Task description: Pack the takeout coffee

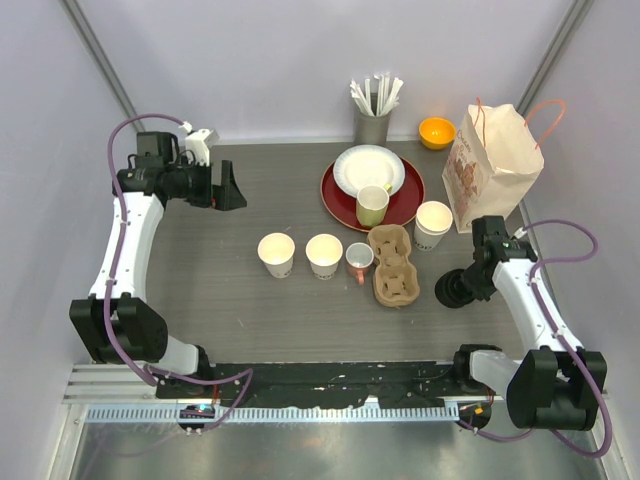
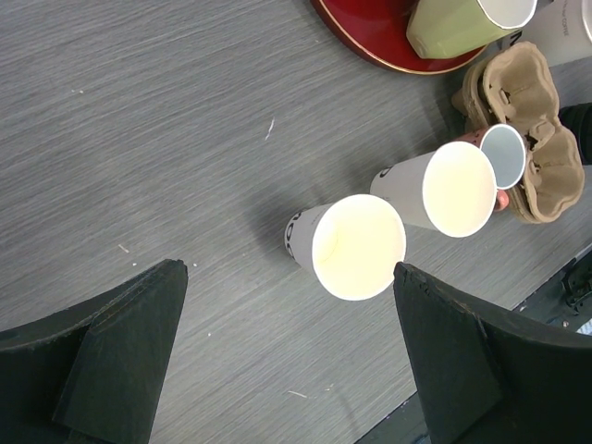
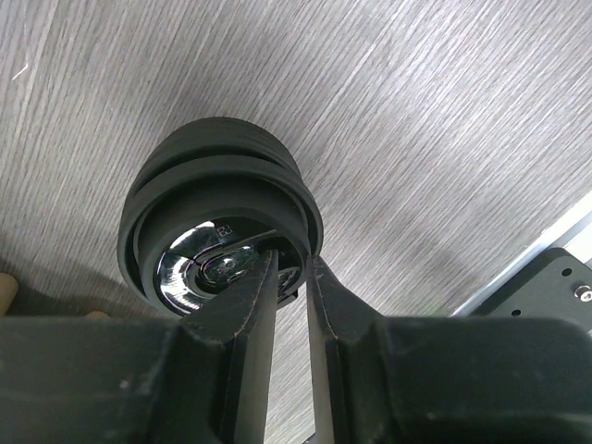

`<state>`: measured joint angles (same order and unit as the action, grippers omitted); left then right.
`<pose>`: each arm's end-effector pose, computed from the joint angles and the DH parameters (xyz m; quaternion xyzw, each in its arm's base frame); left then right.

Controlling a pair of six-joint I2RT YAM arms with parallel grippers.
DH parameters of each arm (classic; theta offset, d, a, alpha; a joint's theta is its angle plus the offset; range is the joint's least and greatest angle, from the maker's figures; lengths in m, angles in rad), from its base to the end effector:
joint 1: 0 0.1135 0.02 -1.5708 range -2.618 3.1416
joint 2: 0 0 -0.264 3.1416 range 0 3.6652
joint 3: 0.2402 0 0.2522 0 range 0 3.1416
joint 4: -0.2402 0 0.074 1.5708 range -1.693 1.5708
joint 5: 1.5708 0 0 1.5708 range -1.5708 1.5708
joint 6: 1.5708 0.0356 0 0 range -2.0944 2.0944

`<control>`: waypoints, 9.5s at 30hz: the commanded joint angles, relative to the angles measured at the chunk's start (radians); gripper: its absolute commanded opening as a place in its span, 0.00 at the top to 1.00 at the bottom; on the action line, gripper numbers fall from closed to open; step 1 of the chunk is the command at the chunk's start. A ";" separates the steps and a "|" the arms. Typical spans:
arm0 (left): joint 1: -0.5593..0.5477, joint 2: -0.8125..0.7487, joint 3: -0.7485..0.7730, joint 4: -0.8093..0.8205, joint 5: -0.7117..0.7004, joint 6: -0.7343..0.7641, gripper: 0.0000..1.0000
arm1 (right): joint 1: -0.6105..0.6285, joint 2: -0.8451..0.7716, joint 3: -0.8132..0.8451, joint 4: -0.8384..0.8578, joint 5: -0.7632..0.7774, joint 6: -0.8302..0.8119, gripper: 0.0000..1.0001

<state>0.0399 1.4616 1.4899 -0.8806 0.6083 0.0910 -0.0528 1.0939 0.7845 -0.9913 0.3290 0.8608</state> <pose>0.3029 -0.0083 0.3651 0.1281 0.8902 -0.2578 0.3531 0.1783 -0.0209 0.2268 0.4510 0.8676 -0.0970 0.1859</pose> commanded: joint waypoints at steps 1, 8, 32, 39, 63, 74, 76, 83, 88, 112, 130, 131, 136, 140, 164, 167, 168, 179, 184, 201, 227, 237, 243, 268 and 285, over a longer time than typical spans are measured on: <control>0.005 -0.004 0.047 -0.008 0.038 0.016 0.02 | -0.004 -0.014 -0.021 0.031 -0.011 -0.025 0.75; 0.005 -0.007 0.052 -0.018 0.051 0.021 0.02 | -0.005 -0.023 -0.034 0.029 -0.007 -0.022 0.68; 0.006 -0.010 0.066 -0.032 0.074 0.024 0.02 | -0.007 -0.107 -0.068 0.066 -0.047 -0.037 0.93; 0.006 -0.014 0.063 -0.027 0.074 0.024 0.02 | -0.007 -0.140 -0.007 0.031 -0.027 -0.057 0.99; 0.006 -0.029 0.038 -0.026 0.030 0.042 0.02 | -0.005 -0.117 0.437 -0.116 -0.186 -0.166 0.99; 0.014 -0.043 0.015 -0.037 -0.131 0.093 0.01 | 0.402 0.269 0.916 -0.216 -0.180 -0.187 0.99; 0.015 -0.047 0.009 -0.038 -0.149 0.093 0.01 | 0.473 0.381 1.062 -0.269 -0.249 -0.222 0.99; 0.017 -0.056 -0.002 -0.060 -0.174 0.088 0.01 | 0.649 0.774 1.397 -0.431 -0.317 -0.390 0.99; 0.015 -0.058 -0.002 -0.063 -0.171 0.069 0.01 | 0.708 0.914 1.463 -0.454 -0.335 -0.430 0.99; 0.015 -0.044 -0.011 -0.044 -0.114 0.047 0.02 | 0.808 0.926 1.340 -0.517 -0.237 -0.421 0.99; 0.017 -0.043 -0.010 -0.044 -0.113 0.042 0.02 | 0.827 0.860 1.265 -0.517 -0.240 -0.399 0.99; 0.015 -0.044 -0.010 -0.044 -0.111 0.044 0.02 | 0.826 0.868 1.254 -0.517 -0.229 -0.404 0.99; 0.017 -0.046 -0.010 -0.041 -0.108 0.042 0.02 | 0.827 0.905 1.274 -0.517 -0.223 -0.425 0.99; 0.015 -0.046 -0.010 -0.044 -0.110 0.044 0.02 | 0.827 0.916 1.294 -0.517 -0.220 -0.433 0.99; 0.017 -0.037 -0.002 -0.037 -0.101 0.039 0.02 | 0.820 0.980 1.361 -0.518 -0.215 -0.476 0.99; 0.012 -0.038 0.010 -0.043 -0.078 0.027 0.05 | 0.820 0.956 1.377 -0.518 -0.214 -0.460 0.99; 0.009 -0.040 0.016 -0.041 -0.067 0.017 0.10 | 0.820 0.942 1.380 -0.517 -0.212 -0.457 0.99; -0.328 -0.012 0.030 0.107 -0.113 -0.244 0.28 | 0.820 0.844 1.305 -0.517 -0.188 -0.430 0.99; -0.374 0.046 0.023 0.155 -0.136 -0.318 0.31 | 0.818 0.802 1.286 -0.515 -0.185 -0.421 0.99; -0.429 0.120 -0.051 0.232 0.071 -0.428 0.51 | 0.820 0.767 1.251 -0.509 -0.182 -0.419 0.99; -0.451 0.151 -0.172 0.290 -0.038 -0.508 0.70 | 0.806 0.908 1.253 -0.518 -0.199 -0.450 0.99; -0.459 0.171 -0.177 0.293 -0.038 -0.519 0.70 | 0.798 0.939 1.262 -0.517 -0.211 -0.463 0.99; -0.459 0.167 -0.181 0.292 -0.047 -0.514 0.71 | 0.797 0.956 1.279 -0.517 -0.228 -0.467 0.99; -0.460 0.169 -0.174 0.287 -0.079 -0.499 0.74 | 0.804 0.982 1.335 -0.515 -0.265 -0.474 0.99; -0.468 0.197 -0.174 0.287 -0.074 -0.507 0.76 | 0.815 0.966 1.323 -0.518 -0.268 -0.464 0.99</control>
<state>-0.4179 1.6550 1.3029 -0.6174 0.5312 -0.4152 0.7479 2.0861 2.0945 -1.3560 0.0662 0.3969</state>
